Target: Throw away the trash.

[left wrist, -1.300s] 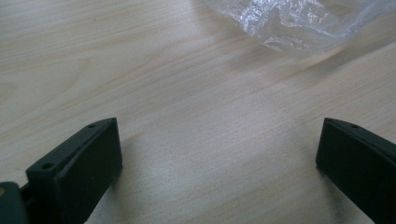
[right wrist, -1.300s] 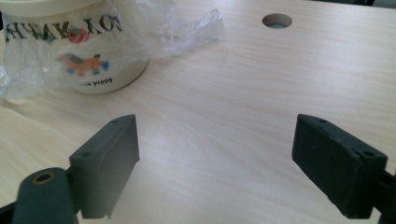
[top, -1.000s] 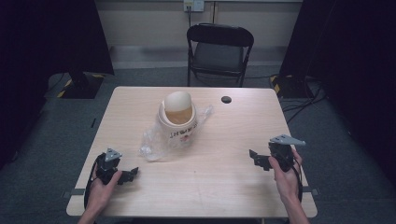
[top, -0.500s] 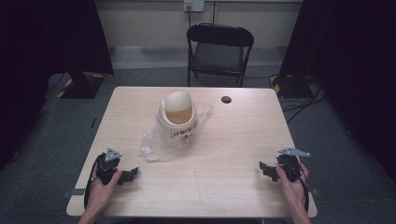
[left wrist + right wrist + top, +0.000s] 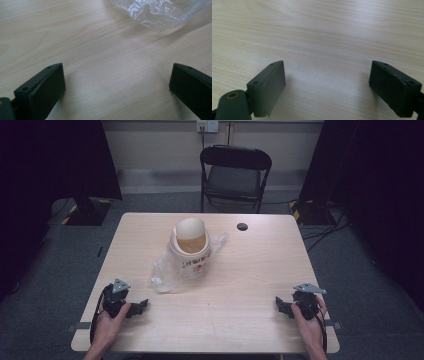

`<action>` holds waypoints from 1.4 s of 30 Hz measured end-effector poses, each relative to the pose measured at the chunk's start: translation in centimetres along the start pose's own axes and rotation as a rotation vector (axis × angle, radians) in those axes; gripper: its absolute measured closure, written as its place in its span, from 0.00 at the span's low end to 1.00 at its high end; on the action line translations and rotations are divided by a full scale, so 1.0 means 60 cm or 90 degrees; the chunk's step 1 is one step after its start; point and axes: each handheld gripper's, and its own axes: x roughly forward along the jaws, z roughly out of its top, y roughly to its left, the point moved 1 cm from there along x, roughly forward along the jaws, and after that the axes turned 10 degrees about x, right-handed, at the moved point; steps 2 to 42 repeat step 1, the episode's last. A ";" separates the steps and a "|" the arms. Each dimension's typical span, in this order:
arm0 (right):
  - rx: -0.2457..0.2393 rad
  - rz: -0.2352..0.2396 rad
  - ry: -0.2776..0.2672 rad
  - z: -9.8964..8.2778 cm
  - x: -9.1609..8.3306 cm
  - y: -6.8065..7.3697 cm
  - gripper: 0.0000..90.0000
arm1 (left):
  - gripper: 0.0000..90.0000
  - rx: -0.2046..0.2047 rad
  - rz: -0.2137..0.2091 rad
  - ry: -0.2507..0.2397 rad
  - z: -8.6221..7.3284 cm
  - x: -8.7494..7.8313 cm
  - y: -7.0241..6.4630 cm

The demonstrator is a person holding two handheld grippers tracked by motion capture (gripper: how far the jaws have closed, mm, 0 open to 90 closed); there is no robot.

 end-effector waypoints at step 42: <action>0.000 0.000 0.000 0.000 0.000 0.000 0.14 | 0.00 0.000 0.000 0.000 0.000 0.000 0.000</action>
